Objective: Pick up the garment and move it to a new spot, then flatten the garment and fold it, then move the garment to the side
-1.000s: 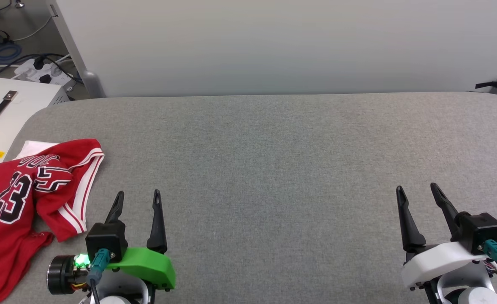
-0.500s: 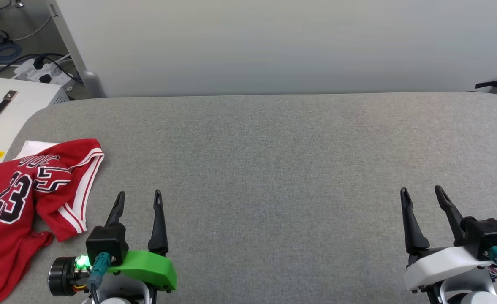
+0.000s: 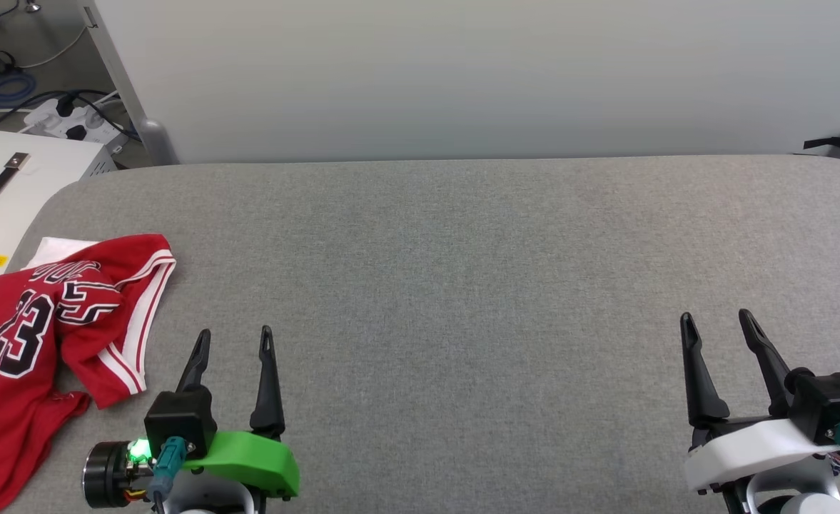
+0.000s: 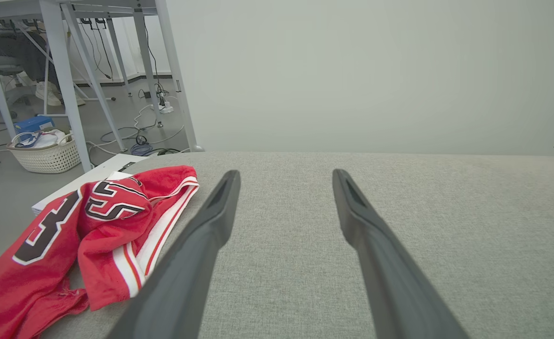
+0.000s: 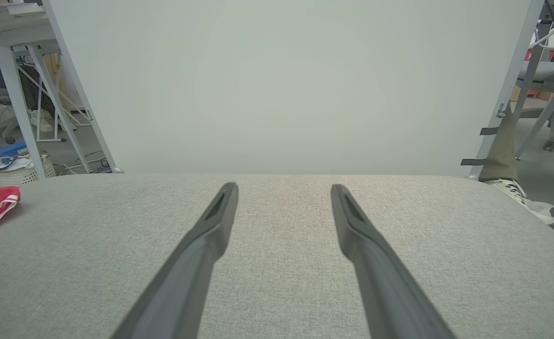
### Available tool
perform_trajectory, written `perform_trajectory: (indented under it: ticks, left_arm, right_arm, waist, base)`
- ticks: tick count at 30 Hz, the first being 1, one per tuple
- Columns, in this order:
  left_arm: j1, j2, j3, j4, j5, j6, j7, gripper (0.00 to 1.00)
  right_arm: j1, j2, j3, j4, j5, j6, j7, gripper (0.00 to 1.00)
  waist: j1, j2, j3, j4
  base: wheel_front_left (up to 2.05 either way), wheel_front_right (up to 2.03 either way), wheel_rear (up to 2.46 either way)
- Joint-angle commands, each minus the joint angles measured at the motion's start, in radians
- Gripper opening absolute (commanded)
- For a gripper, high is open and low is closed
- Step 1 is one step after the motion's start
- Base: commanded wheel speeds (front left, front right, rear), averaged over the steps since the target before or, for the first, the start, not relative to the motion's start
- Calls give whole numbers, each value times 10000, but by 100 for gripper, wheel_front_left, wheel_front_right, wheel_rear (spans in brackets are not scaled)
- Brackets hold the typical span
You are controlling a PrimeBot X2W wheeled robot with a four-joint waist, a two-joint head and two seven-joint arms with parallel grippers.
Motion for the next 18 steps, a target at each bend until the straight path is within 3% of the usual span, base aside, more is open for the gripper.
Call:
perform_trajectory:
  ticks: [1,18]
  left_arm:
    - [96,55,-24,24,-83,69,-127,100]
    - [222,69,-82,87,-208,169,-499,100]
  right_arm:
    - [149,-33,19,-107,117,4,-111,100]
    - [297,-42,19,-190,338,4,-481,100]
  waist:
    - [0,0,5,3]
    - [0,0,-16,7]
  base:
    - [0,0,0]
    - [0,0,0]
